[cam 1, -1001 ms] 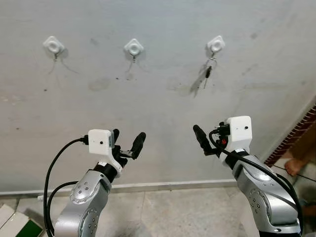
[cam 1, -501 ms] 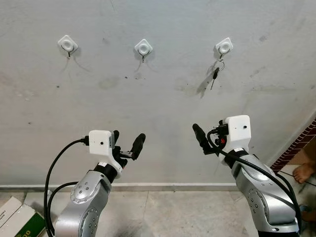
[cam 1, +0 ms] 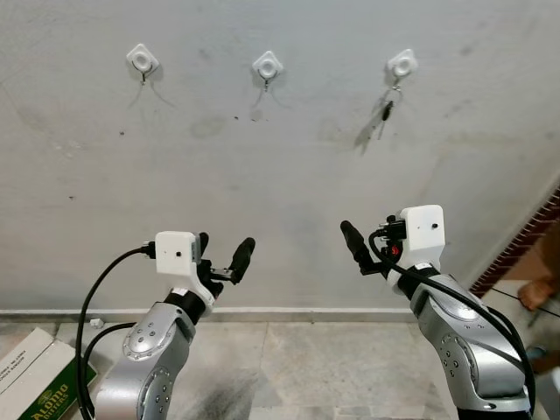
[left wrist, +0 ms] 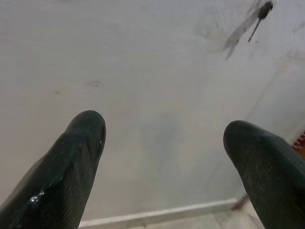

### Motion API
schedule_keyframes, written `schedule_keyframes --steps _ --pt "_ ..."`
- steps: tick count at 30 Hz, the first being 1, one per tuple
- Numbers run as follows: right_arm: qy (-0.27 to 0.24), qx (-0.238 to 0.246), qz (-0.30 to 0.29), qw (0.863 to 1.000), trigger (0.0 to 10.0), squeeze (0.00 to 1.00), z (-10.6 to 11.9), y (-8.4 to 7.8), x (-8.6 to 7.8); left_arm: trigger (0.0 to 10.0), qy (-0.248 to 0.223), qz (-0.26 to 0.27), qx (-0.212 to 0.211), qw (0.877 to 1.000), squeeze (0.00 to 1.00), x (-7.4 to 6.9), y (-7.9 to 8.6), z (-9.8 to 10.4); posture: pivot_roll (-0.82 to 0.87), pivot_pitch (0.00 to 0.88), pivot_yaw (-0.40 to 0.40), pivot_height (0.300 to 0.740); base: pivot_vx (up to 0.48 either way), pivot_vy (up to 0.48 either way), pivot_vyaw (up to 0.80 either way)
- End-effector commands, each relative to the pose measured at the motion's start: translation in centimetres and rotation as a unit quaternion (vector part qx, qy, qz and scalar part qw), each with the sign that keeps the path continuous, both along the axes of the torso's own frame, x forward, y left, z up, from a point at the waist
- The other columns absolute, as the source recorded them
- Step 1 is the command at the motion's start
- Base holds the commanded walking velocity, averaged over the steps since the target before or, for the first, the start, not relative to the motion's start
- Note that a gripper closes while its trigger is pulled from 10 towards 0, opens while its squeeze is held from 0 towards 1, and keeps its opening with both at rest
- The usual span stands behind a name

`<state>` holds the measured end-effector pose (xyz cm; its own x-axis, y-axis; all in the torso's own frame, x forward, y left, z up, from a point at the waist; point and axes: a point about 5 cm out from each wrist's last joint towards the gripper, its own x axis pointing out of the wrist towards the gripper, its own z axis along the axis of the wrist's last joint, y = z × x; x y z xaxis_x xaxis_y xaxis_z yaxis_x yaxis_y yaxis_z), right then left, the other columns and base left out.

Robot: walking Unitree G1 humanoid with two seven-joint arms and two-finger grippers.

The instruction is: Hang keys on a hook

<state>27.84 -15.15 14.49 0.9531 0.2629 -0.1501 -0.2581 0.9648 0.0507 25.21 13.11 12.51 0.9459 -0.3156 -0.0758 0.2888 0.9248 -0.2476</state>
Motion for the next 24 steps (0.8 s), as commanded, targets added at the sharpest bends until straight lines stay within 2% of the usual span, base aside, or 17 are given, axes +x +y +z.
schedule_keyframes --steps 1,18,24 --pt "-0.003 -0.002 0.002 1.000 10.0 0.00 0.30 -0.07 0.00 10.0 0.009 0.000 0.003 1.000 0.00 -0.16 -0.19 -0.26 0.00 0.000 0.018 0.740 -0.289 0.000 0.00" --pt "-0.005 -0.004 0.002 1.000 10.0 0.00 0.47 -0.06 0.32 10.0 0.007 0.002 0.003 1.000 0.00 0.09 -0.04 -0.05 0.01 0.000 0.008 0.740 -0.286 0.000 0.00" --pt "-0.010 -0.002 -0.009 1.000 10.0 0.00 0.63 -0.55 0.54 10.0 0.008 -0.002 0.007 1.000 0.00 0.26 0.16 -0.06 0.00 0.000 0.013 0.740 -0.213 0.000 0.00"
